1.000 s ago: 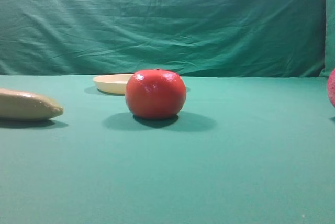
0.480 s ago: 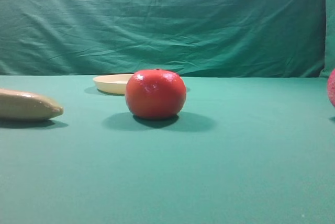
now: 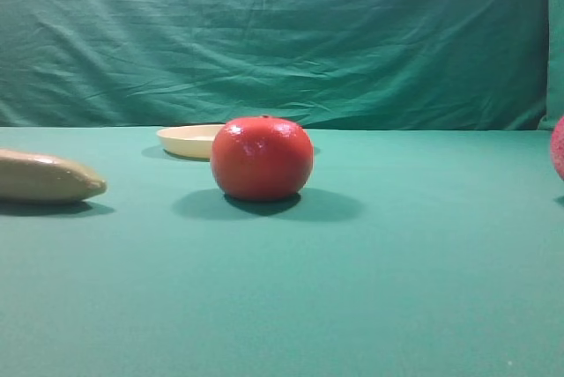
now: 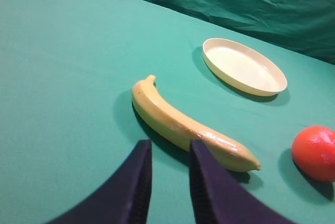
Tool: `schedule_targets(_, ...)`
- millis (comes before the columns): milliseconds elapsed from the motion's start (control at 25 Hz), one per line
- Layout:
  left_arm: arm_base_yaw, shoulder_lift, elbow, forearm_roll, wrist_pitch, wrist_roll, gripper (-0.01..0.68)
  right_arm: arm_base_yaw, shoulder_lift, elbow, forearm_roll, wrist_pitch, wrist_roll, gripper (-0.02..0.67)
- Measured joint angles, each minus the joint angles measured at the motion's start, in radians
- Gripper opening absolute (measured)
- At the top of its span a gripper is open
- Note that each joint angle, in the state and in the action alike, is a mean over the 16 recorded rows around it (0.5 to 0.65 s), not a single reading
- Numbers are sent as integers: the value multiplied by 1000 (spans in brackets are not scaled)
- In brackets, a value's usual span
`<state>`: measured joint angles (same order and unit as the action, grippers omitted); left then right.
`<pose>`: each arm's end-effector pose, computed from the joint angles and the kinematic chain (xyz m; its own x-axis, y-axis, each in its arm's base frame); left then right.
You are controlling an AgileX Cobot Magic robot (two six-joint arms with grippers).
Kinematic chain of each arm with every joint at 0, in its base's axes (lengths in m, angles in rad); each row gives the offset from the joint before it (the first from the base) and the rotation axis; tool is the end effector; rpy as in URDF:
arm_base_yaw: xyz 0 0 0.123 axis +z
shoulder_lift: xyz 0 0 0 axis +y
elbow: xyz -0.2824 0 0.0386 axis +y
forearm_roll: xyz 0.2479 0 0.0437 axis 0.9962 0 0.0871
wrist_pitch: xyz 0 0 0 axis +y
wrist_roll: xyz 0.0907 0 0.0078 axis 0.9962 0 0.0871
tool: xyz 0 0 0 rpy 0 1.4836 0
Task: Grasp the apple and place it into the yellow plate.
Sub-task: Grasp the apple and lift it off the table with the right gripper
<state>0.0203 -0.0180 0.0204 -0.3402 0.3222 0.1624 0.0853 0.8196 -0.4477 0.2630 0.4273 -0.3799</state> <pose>0.0535 -0.0086 0.1797 -0.2288 -0.1646 -0.9595 0.0467 0.9826 -0.1797 0.1501 0.0227 0.2480 -0.6116 -0.1911 -0.7677 -0.2545 0.9663 -0.0379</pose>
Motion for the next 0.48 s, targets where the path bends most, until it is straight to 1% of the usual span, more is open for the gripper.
schedule_targets(80, 0, 0, 0, 0, 0, 0, 157, 9, 26, -11, 1, -7, -29, 45)
schedule_targets(160, 0, 0, 0, 0, 0, 0, 157, 19, 53, -24, 1, -6, -56, 97)
schedule_targets(320, 0, 0, 0, 0, 0, 0, 157, 39, 114, -59, 3, 9, -94, 251)
schedule_targets(480, 0, 0, 0, 0, 0, 0, 157, 57, 193, -107, 1, 33, -99, 412)
